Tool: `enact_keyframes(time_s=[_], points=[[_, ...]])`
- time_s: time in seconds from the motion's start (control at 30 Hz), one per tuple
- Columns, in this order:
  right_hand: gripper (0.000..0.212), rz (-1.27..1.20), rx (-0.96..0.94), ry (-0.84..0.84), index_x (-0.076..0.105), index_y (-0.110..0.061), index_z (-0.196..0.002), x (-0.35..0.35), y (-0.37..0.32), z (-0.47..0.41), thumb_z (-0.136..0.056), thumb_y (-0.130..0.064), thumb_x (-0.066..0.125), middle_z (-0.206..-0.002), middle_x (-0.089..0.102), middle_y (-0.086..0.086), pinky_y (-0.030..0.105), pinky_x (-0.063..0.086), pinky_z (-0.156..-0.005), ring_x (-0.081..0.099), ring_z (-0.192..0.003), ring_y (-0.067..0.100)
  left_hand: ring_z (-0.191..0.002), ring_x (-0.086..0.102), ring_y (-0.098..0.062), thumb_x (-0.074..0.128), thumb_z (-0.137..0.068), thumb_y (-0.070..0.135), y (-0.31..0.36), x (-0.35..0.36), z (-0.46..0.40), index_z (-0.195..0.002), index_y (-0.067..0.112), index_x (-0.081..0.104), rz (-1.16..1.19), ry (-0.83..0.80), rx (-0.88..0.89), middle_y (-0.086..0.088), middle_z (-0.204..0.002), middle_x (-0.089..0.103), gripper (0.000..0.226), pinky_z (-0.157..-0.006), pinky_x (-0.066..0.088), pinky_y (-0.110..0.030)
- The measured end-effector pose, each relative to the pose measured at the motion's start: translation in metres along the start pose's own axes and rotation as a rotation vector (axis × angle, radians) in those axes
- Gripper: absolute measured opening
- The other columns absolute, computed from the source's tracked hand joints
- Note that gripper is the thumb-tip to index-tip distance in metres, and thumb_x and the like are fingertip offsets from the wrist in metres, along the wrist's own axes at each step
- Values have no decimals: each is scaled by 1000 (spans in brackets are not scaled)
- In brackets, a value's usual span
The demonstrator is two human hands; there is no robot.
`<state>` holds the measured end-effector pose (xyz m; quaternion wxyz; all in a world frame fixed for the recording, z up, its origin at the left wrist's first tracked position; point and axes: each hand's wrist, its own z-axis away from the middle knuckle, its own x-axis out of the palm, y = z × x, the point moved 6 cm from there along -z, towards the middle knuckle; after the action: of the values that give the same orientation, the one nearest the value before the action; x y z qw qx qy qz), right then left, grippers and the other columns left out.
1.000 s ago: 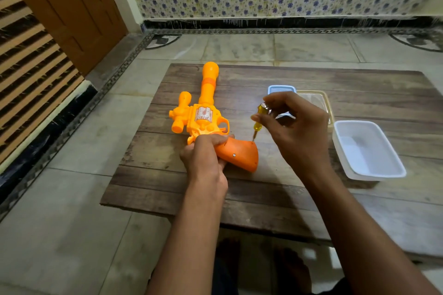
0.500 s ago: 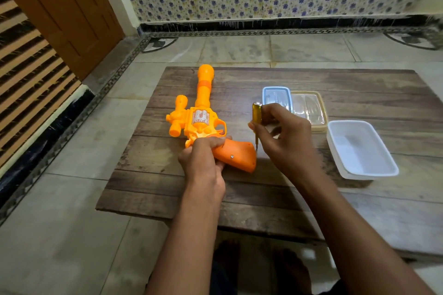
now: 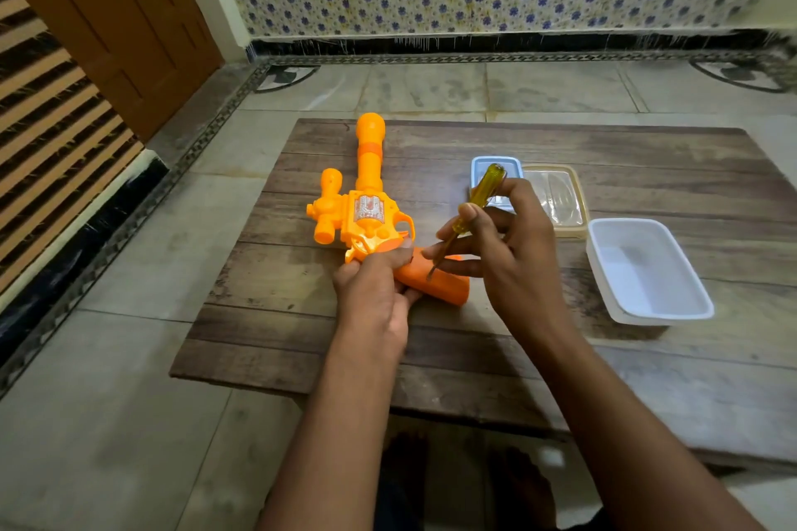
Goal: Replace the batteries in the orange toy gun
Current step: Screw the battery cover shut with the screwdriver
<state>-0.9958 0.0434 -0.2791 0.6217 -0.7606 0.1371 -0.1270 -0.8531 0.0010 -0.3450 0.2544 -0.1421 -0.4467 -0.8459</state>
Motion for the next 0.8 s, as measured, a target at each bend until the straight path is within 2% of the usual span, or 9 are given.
enact_keyframes(time_s=[0.1, 0.2, 0.37, 0.53, 0.63, 0.73, 0.8], points=[[18, -20, 41, -19, 43, 0, -116, 0, 4, -2, -107, -13, 52, -88, 72, 22, 47, 65, -61, 78, -71, 34, -120, 68, -44, 67, -88, -11, 0, -2, -1, -135, 0, 60, 5, 20, -1, -30, -130, 68, 48, -87, 60, -58], [17, -16, 53, -36, 42, 0, -115, 1, 7, -3, -108, -12, 51, -88, 72, 22, 46, 65, -61, 78, -70, 33, -121, 67, -44, 67, -88, -11, 0, -2, -1, -134, 0, 62, 12, 25, 1, -28, -130, 68, 48, -87, 60, -57], [15, 8, 23, -34, 43, 0, -112, 3, 8, -3, -107, -10, 53, -91, 73, 19, 48, 65, -62, 78, -70, 32, -107, 70, -38, 65, -89, -14, 0, 1, 2, -129, -2, 63, 13, 14, -15, -24, -120, 71, 42, -85, 60, -55], [18, 121, -139, 12, 56, 3, -108, 1, 1, -6, -97, -5, 68, -98, 75, 14, 53, 64, -77, 79, -87, 23, -116, 68, -37, 68, -88, -13, 0, 0, 1, -131, 3, 63, 14, 48, -5, -22, -125, 71, 47, -78, 60, -51], [32, 131, -218, -6, 55, -3, -117, 3, -10, -2, -91, 3, 73, -92, 71, 20, 50, 64, -79, 79, -86, 22, -120, 66, -37, 71, -85, -11, 0, -3, -1, -134, 6, 61, 11, 59, 8, -20, -128, 69, 53, -88, 59, -59], [56, 203, -321, -46, 51, -22, -134, 7, -19, 3, -89, 1, 75, -84, 64, 17, 50, 63, -74, 76, -82, 27, -120, 66, -38, 71, -83, -11, 0, -3, 0, -137, 7, 60, 12, 52, 12, -20, -130, 69, 58, -91, 57, -63], [52, 244, -366, -71, 55, -16, -133, 10, -22, 4, -89, 3, 75, -84, 63, 12, 43, 64, -76, 76, -85, 20, -119, 65, -40, 70, -83, -13, 1, -3, 0, -138, 7, 58, 17, 52, 9, -20, -130, 68, 59, -93, 56, -66]])
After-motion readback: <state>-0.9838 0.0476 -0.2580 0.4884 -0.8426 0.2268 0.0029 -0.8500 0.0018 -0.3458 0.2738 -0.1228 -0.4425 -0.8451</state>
